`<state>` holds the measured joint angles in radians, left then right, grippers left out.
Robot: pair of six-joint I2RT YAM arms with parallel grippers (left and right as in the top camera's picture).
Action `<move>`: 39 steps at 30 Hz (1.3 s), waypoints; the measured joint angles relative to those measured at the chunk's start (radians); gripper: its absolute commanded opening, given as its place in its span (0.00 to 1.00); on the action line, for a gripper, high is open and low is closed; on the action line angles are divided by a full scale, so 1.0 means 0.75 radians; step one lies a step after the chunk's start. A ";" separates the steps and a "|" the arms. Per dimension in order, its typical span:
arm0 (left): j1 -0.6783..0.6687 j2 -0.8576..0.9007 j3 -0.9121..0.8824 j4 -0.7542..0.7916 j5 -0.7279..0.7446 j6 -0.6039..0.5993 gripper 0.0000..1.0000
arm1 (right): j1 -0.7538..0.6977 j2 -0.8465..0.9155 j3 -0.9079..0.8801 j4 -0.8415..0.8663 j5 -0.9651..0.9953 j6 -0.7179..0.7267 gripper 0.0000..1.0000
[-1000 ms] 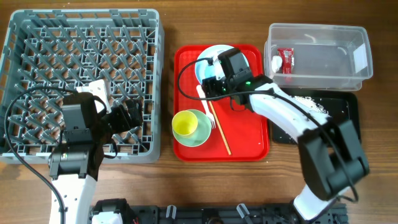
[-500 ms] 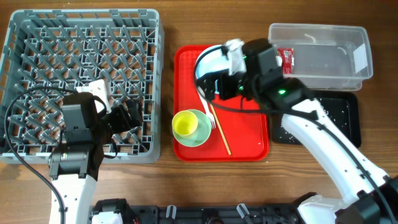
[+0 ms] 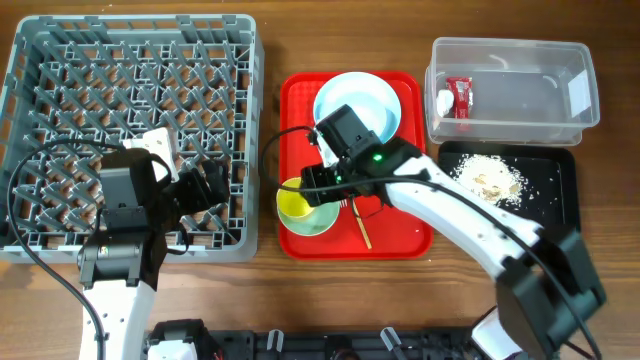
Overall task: Sort waste into correct bins and load items into the dishwasher rack
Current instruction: 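Grasp the yellow cup from the green bowl with the right gripper, then hand the yellow cup from the right gripper to the left gripper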
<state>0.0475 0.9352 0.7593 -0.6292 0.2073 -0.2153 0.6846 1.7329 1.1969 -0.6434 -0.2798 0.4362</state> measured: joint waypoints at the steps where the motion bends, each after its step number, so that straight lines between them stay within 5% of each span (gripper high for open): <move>1: 0.000 0.000 0.000 0.000 0.000 0.000 1.00 | 0.000 0.022 0.000 0.001 -0.001 0.008 0.33; 5: 0.000 0.000 0.000 0.001 0.000 0.000 1.00 | 0.000 0.097 -0.007 0.000 -0.004 0.039 0.05; 15: 0.000 0.000 0.000 0.001 0.001 -0.001 1.00 | -0.076 0.063 -0.004 -0.061 -0.005 0.046 0.04; 24: -0.001 0.007 0.000 0.066 0.185 -0.071 1.00 | -0.361 -0.290 0.054 -0.099 -0.035 0.040 0.04; 29: -0.001 0.094 0.002 0.246 0.443 -0.193 1.00 | -0.506 -0.326 0.058 -0.091 -0.188 0.022 0.04; 39: -0.019 0.362 0.011 0.995 1.111 -0.492 1.00 | -0.559 -0.255 0.058 0.086 -0.755 -0.090 0.04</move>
<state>0.0334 1.2064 0.7673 0.1169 1.0409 -0.5842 0.2653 1.5414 1.2407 -0.5789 -0.8459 0.3687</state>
